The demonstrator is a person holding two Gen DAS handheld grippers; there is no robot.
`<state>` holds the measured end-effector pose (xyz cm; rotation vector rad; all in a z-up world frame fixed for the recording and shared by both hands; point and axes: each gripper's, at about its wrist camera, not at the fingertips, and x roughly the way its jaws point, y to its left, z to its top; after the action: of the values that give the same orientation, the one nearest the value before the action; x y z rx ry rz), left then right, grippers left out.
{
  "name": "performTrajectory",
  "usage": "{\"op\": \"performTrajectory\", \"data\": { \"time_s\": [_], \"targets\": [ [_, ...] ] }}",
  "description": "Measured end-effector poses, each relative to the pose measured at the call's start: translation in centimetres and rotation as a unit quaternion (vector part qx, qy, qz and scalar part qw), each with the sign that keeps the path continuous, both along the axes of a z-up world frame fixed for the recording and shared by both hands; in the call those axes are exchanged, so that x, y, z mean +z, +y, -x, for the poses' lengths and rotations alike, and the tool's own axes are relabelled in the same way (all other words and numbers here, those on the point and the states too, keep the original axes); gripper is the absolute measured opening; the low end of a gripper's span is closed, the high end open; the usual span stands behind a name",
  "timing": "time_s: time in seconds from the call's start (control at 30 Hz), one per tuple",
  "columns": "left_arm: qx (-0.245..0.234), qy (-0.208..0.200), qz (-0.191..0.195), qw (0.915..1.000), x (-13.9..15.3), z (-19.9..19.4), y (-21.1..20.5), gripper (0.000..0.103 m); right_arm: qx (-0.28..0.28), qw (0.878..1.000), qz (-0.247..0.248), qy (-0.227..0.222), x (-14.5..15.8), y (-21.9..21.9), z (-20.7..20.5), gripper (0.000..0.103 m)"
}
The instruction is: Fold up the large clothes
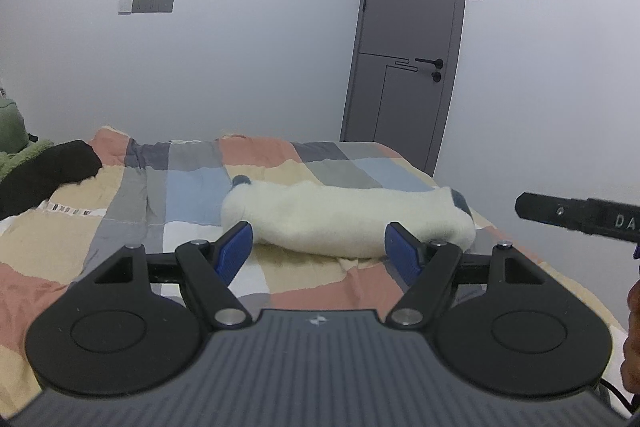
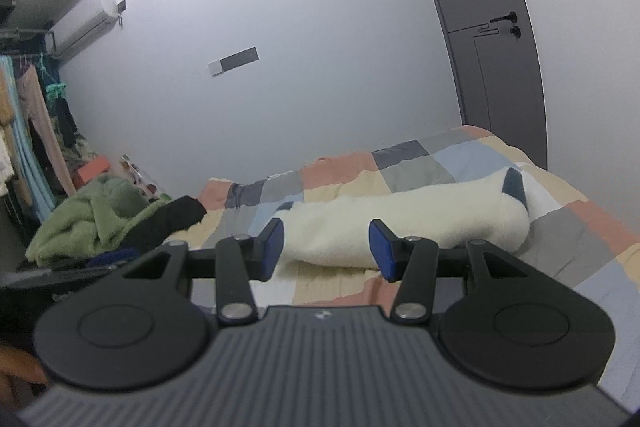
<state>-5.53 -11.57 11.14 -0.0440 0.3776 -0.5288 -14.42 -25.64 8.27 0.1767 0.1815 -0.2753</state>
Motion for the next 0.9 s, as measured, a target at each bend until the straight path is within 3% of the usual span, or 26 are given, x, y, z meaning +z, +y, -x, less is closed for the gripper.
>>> {"op": "performTrajectory", "data": {
  "time_s": [0.4,0.63,0.7,0.83,0.9],
  "targets": [
    [-0.009,0.009,0.002,0.9999,-1.5,1.0,1.8,0.082,-0.026,0.999,0.034,0.023,-2.7,3.2,0.7,0.051],
    [-0.014,0.021,0.003,0.9997,-2.3,1.2,2.3,0.096,-0.047,0.998,0.029,0.040,-3.9,3.7,1.0,0.051],
    [-0.012,0.019,-0.003,0.9997,-2.4,1.3,2.3,0.097,-0.055,0.997,0.039,0.041,-4.2,3.9,1.0,0.066],
    [-0.007,0.016,-0.012,0.9998,-2.5,1.2,2.2,0.100,-0.071,0.994,0.071,0.042,-4.3,4.4,0.8,0.069],
    [-0.006,0.019,-0.015,0.9997,-2.5,1.1,2.2,0.101,-0.071,0.994,0.071,0.043,-4.3,4.3,0.7,0.090]
  ]
}}
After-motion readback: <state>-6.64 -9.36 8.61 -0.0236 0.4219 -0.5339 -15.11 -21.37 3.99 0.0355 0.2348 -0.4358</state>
